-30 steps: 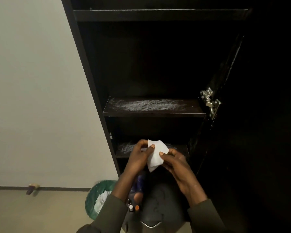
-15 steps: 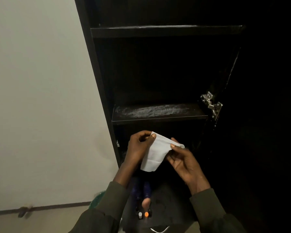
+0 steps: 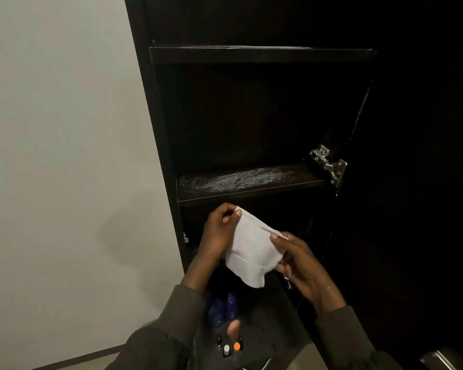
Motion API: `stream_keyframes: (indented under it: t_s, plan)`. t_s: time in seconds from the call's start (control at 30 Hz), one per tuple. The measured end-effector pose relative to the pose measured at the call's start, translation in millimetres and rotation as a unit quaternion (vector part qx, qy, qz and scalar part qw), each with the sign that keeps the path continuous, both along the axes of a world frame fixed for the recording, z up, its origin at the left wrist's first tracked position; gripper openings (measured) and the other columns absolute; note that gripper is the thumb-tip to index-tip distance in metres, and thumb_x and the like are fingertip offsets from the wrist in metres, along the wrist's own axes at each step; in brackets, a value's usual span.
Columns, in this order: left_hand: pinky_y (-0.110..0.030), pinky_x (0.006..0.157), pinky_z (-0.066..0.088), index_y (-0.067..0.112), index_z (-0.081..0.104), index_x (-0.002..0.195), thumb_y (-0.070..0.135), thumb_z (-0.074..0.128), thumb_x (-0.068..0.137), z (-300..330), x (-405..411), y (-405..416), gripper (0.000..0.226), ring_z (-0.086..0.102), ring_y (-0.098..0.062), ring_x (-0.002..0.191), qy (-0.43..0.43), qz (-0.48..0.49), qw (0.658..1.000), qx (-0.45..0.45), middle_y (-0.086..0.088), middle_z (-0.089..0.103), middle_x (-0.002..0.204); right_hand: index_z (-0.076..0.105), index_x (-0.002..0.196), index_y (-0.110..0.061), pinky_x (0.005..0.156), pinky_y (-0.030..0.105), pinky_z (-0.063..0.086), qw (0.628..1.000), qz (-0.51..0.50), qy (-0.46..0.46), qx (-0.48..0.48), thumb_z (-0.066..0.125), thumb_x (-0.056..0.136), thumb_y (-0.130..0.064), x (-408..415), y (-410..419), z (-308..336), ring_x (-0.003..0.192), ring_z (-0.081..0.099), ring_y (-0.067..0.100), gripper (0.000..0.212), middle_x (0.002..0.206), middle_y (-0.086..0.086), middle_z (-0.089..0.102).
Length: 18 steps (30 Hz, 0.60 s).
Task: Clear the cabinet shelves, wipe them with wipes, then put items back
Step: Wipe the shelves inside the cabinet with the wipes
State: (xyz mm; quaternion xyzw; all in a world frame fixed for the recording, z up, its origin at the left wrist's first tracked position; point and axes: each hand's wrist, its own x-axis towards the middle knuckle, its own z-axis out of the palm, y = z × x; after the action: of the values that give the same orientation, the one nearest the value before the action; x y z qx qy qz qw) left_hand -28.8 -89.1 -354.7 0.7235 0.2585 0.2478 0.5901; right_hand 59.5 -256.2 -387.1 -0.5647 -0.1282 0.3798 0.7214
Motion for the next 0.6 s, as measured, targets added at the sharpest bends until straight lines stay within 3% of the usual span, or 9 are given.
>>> stream_keyframes:
  t_s: [0.1, 0.23, 0.3, 0.37, 0.47, 0.6]
  plan:
    - [-0.035, 0.084, 0.054, 0.018, 0.063, 0.110, 0.028, 0.055, 0.098, -12, -3, -3, 0.017, 0.062, -0.021, 0.102, 0.038, 0.006, 0.997, -0.072, -0.004, 0.064, 0.110, 0.066, 0.117, -0.012, 0.092, 0.050, 0.054, 0.999, 0.035, 0.016, -0.039, 0.074, 0.081, -0.012, -4, -5, -6, 0.105, 0.068, 0.030, 0.037, 0.112, 0.011, 0.072]
    - [-0.050, 0.091, 0.056, 0.017, 0.059, 0.121, 0.010, 0.075, 0.083, -13, -8, 1, 0.042, 0.068, -0.028, 0.106, 0.078, -0.107, 0.961, -0.241, -0.010, 0.069, 0.118, 0.062, 0.123, -0.010, 0.075, 0.041, 0.059, 0.995, -0.021, -0.056, -0.076, 0.078, 0.073, 0.005, 6, -1, -2, 0.097, 0.070, 0.031, 0.055, 0.111, 0.015, 0.071]
    - [-0.049, 0.091, 0.057, 0.019, 0.055, 0.129, -0.004, 0.079, 0.074, -10, -8, 3, 0.064, 0.068, -0.025, 0.109, 0.048, -0.150, 0.963, -0.218, -0.007, 0.070, 0.121, 0.059, 0.126, -0.015, 0.069, 0.030, 0.059, 0.982, -0.059, -0.172, -0.059, 0.075, 0.070, 0.013, 16, -3, 14, 0.093, 0.070, 0.024, 0.064, 0.108, 0.015, 0.071]
    - [-0.040, 0.088, 0.059, 0.022, 0.054, 0.129, -0.011, 0.077, 0.071, -3, -11, 1, 0.071, 0.069, -0.020, 0.109, -0.020, -0.145, 0.974, -0.172, -0.002, 0.071, 0.118, 0.054, 0.132, -0.021, 0.071, 0.024, 0.057, 0.958, -0.065, -0.279, 0.003, 0.072, 0.072, 0.017, 21, -8, 36, 0.088, 0.071, 0.016, 0.073, 0.092, 0.006, 0.073]
    - [-0.025, 0.084, 0.056, 0.014, 0.064, 0.117, -0.011, 0.075, 0.074, 1, -11, -3, 0.051, 0.070, -0.014, 0.103, -0.109, -0.101, 0.988, -0.035, 0.001, 0.076, 0.105, 0.059, 0.128, -0.023, 0.070, 0.025, 0.055, 0.936, -0.073, -0.343, 0.024, 0.068, 0.075, 0.017, 32, -8, 47, 0.081, 0.068, 0.014, 0.067, 0.078, 0.003, 0.069]
    - [-0.022, 0.085, 0.054, 0.003, 0.072, 0.100, -0.016, 0.065, 0.081, -1, 0, -9, 0.027, 0.070, -0.012, 0.104, -0.132, -0.077, 0.987, 0.049, 0.000, 0.075, 0.104, 0.075, 0.095, -0.015, 0.076, 0.030, 0.053, 0.943, -0.105, -0.315, 0.004, 0.064, 0.075, 0.021, 42, -6, 34, 0.088, 0.069, 0.017, 0.043, 0.089, 0.003, 0.072]
